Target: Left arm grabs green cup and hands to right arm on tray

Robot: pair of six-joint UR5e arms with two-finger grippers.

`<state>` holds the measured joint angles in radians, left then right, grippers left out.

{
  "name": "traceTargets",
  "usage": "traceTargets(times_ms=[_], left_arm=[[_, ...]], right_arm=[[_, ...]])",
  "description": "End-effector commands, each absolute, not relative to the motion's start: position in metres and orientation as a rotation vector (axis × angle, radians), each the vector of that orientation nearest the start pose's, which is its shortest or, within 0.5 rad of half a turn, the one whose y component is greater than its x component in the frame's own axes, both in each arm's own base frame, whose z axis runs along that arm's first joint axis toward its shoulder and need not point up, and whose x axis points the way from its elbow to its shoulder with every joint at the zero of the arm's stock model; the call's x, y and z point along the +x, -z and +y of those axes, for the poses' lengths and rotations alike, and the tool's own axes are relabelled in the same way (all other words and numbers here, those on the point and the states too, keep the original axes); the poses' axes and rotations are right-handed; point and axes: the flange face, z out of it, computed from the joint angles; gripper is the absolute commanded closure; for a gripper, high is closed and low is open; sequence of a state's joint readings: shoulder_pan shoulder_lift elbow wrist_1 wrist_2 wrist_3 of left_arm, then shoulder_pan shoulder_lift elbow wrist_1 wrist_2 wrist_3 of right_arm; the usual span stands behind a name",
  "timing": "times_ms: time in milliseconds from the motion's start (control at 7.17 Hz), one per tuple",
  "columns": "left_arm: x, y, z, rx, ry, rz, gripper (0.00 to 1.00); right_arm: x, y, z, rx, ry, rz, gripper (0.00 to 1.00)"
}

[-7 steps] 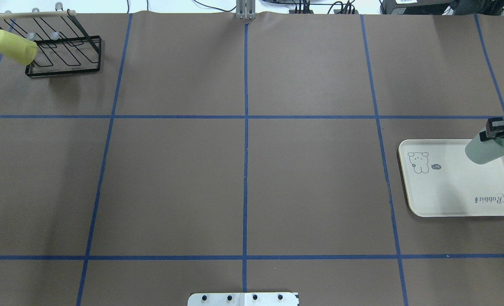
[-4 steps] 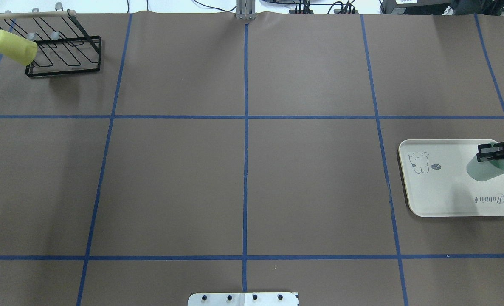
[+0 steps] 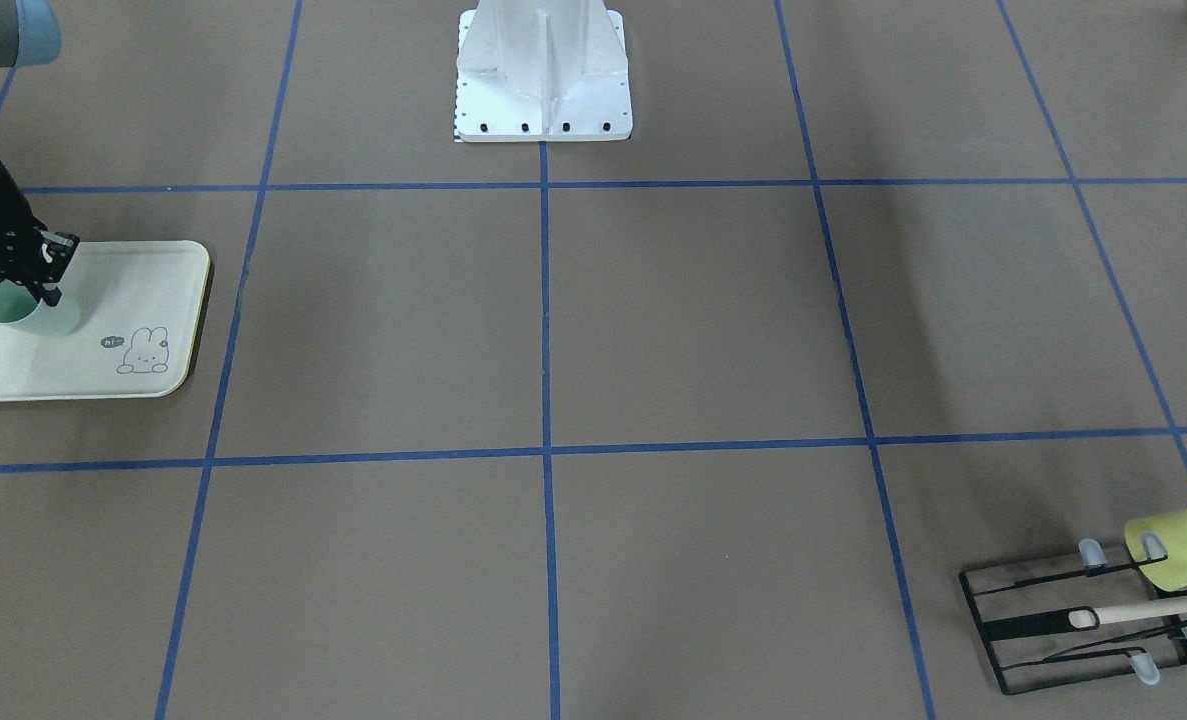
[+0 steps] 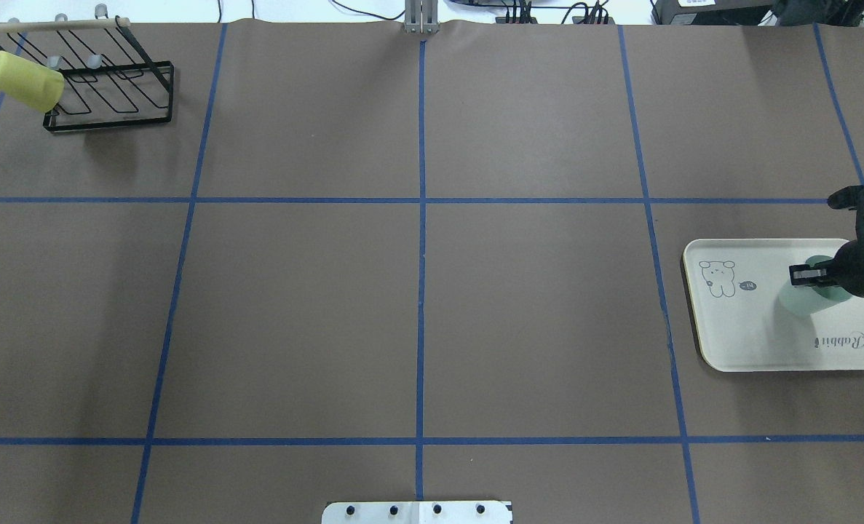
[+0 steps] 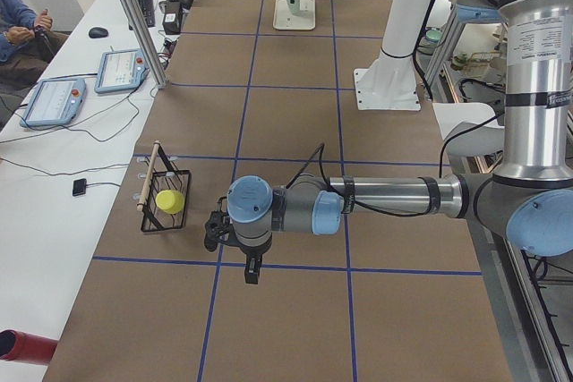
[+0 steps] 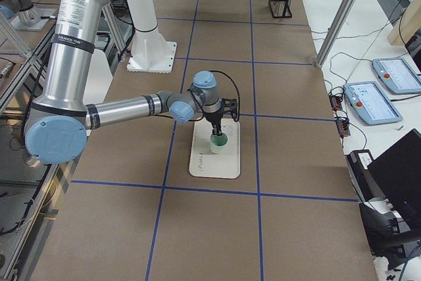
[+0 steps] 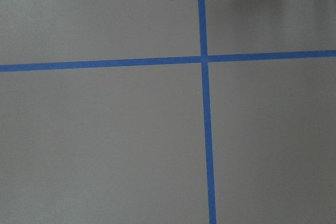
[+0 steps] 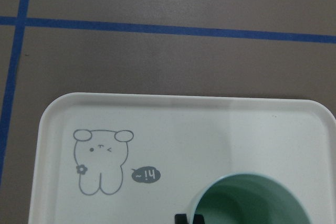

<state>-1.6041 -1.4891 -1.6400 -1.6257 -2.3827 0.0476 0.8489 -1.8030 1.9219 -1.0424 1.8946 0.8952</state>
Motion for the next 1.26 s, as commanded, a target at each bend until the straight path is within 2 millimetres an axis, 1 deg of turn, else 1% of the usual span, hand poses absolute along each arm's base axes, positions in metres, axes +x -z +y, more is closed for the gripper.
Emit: traceTargets(times_ms=[0, 140, 279, 419, 558, 698, 977, 1116], left_arm=[[-0.076, -0.656, -0.457, 0.072, -0.031, 0.811, 0.0], [-0.076, -0.656, -0.457, 0.073, -0.032, 0.811, 0.0], [-0.076, -0.655, -0.457, 0.073, -0.032, 0.812, 0.0], [-0.076, -0.655, -0.457, 0.074, -0.033, 0.812, 0.0], [-0.076, -0.655, -0.458, 0.077, -0.034, 0.812, 0.0], [-0.076, -0.655, -0.458, 0.077, -0.034, 0.813, 0.0], [-0.076, -0.656, -0.457, 0.076, -0.033, 0.812, 0.0], [-0.076, -0.657, -0.457, 0.073, -0.032, 0.806, 0.0]], right_arm=[[-0.213, -0.54, -0.395, 0.252, -0.064, -0.682, 0.01], [-0.216, -0.524, -0.398, 0.268, -0.052, -0.709, 0.0], [-0.215, -0.512, -0.402, 0.269, -0.045, -0.733, 0.0], [-0.191, -0.51, -0.41, 0.248, -0.068, -0.756, 0.0], [-0.161, -0.51, -0.423, 0.265, -0.033, -0.762, 0.0], [-0.124, -0.517, -0.432, 0.267, 0.036, -0.736, 0.0], [-0.056, -0.543, -0.44, 0.256, 0.149, -0.667, 0.0], [-0.014, -0.551, -0.441, 0.232, 0.162, -0.661, 0.0]])
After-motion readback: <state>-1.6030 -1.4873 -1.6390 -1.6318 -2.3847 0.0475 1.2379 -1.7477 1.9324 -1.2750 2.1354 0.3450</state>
